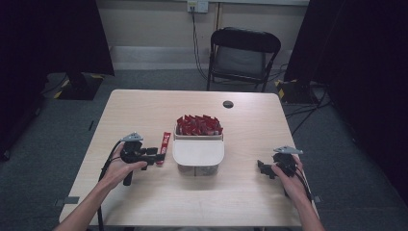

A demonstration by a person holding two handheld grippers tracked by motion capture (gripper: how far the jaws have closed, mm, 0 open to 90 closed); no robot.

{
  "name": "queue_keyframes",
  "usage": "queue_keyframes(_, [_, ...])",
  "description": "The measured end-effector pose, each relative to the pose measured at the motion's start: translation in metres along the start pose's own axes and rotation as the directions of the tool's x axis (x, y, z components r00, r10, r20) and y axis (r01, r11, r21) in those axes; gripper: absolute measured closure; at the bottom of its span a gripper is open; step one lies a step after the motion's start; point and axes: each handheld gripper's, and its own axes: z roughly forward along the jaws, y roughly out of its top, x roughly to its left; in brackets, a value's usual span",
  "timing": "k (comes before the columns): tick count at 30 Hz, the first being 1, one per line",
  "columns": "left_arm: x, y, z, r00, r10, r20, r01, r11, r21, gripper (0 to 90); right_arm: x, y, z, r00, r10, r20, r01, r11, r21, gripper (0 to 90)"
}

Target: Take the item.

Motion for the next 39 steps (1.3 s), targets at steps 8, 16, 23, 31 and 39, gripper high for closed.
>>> queue_keyframes(8, [0.000,0.002,-0.007,1.0000,-0.007,-0.002,0.007,0.9996,-0.027,33.4,0.000,0.000,0.000,1.0000,0.000,0.000,0.000,1.000,0.000,11.8])
queue_keyframes(16, [0.009,0.003,-0.021,0.9987,-0.021,-0.047,0.019,0.9990,-0.041,30.3,0.000,0.000,0.000,1.0000,0.000,0.000,0.000,1.000,0.000,11.8])
queue_keyframes(23, [0.014,0.004,-0.032,0.9970,0.000,-0.077,-0.004,0.9987,-0.050,28.0,0.000,0.000,0.000,1.0000,-0.002,-0.001,0.002,1.000,0.000,11.8])
queue_keyframes(31, [0.022,0.008,-0.049,0.9886,-0.002,-0.151,-0.010,0.9970,-0.077,25.5,0.000,0.000,0.000,1.0000,-0.002,0.000,0.002,1.000,0.000,11.8])
queue_keyframes(39, [0.035,0.001,-0.067,0.9733,-0.002,-0.229,-0.011,0.9983,-0.057,26.4,0.000,0.000,0.000,1.0000,0.000,0.001,0.000,1.000,0.000,11.8])
